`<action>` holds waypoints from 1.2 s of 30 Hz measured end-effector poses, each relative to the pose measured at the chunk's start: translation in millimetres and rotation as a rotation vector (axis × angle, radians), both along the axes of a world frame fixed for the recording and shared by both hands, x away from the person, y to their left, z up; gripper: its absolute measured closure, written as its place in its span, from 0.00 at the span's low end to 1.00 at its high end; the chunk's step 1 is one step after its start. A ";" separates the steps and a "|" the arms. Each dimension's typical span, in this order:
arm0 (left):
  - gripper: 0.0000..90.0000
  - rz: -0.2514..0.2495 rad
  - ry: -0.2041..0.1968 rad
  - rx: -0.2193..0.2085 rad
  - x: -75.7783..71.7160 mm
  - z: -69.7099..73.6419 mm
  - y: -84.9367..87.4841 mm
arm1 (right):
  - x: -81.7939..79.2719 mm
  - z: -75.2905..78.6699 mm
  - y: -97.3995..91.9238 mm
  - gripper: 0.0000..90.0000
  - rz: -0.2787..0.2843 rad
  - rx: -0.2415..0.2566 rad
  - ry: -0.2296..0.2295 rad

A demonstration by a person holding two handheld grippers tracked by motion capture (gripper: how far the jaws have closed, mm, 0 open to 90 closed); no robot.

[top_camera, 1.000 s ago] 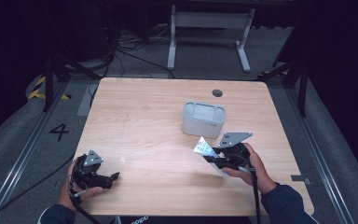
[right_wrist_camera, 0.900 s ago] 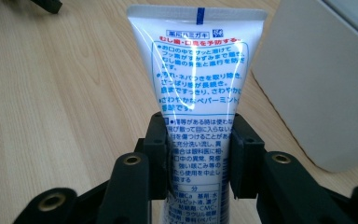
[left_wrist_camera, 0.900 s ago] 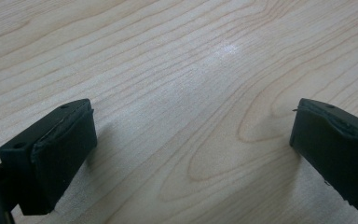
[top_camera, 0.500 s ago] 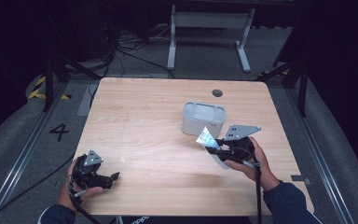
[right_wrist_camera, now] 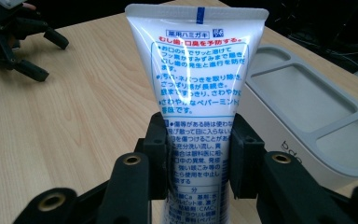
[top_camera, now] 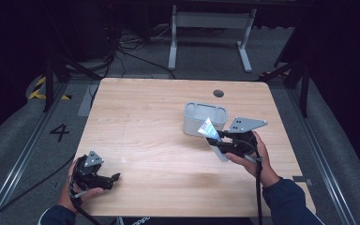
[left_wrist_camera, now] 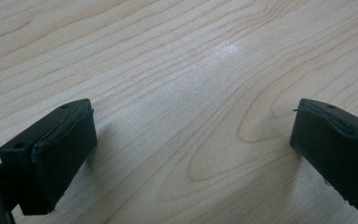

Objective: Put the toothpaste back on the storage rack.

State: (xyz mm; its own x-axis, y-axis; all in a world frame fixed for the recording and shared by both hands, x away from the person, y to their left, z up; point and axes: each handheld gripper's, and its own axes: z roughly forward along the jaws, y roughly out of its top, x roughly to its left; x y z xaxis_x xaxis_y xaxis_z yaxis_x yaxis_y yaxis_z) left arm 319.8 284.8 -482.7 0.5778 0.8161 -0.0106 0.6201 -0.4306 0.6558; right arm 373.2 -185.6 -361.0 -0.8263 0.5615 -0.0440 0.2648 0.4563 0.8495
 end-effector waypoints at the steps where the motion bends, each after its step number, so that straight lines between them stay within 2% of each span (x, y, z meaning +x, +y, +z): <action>1: 0.01 0.000 -0.002 0.001 0.1 0.0 0.1 | 0.9 1.2 1.0 0.73 -0.001 0.002 -0.005; 15: 0.01 -0.001 0.000 -0.002 0.1 -0.1 0.0 | 13.7 12.8 10.6 0.73 -0.023 0.030 -0.053; 27: 0.01 -0.002 0.002 -0.002 0.1 0.1 0.1 | 31.5 24.4 14.7 0.73 -0.081 0.083 -0.108; 36: 0.01 -0.001 0.001 -0.003 0.1 -0.1 0.1 | 42.3 30.0 21.1 0.73 -0.102 0.096 -0.124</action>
State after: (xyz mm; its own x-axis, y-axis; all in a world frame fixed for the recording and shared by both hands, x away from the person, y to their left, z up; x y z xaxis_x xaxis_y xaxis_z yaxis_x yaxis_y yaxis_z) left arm 319.8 284.9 -482.8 0.5790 0.8152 -0.0131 0.6200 -0.4298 0.6564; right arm 415.5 -164.6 -331.0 -0.7565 0.6486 -0.0838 0.1963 0.3475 0.9169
